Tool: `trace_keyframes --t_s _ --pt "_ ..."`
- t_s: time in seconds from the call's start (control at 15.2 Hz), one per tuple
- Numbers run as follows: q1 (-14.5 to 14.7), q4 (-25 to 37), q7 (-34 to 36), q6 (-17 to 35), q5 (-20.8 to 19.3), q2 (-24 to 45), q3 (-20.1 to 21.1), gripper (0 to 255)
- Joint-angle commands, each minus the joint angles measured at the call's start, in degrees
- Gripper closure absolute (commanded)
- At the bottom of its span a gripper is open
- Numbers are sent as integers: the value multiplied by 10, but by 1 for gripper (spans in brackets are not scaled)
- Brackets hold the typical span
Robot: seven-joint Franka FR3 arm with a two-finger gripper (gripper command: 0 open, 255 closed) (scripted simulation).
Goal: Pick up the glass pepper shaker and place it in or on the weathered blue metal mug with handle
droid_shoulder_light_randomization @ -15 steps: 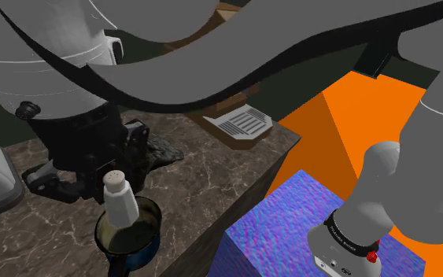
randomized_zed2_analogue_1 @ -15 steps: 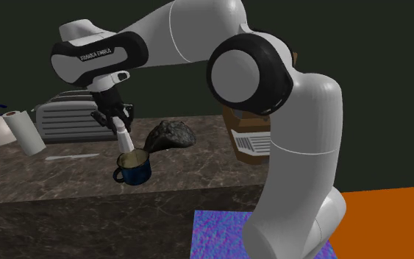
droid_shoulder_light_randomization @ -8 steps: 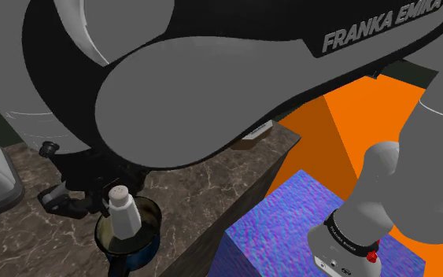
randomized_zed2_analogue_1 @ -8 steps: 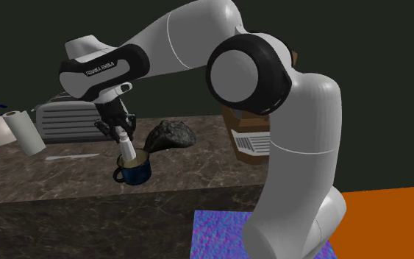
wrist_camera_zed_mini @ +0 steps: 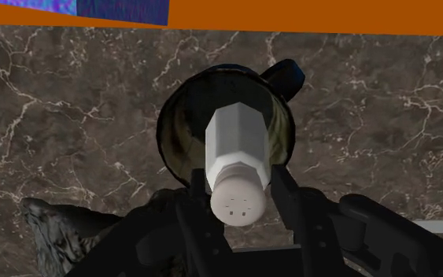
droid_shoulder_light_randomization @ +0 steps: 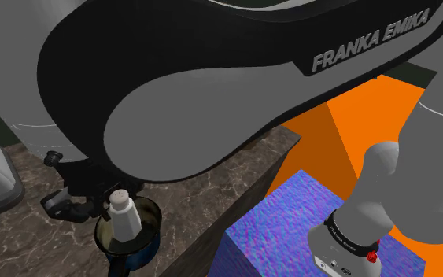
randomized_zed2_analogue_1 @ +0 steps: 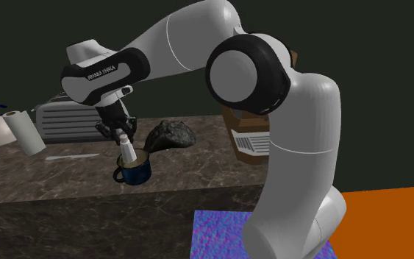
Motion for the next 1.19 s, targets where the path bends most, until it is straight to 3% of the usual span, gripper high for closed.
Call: trace_keyframes --t_s 0.0,0.33,0.59,1.12 --pt "0 0 0 0 0 1 0 0" --pt "0 -1 0 0 0 0 0 0" --pt "7 68 -5 -71 5 -2 5 0" --pt "7 68 -5 -71 5 -2 5 0"
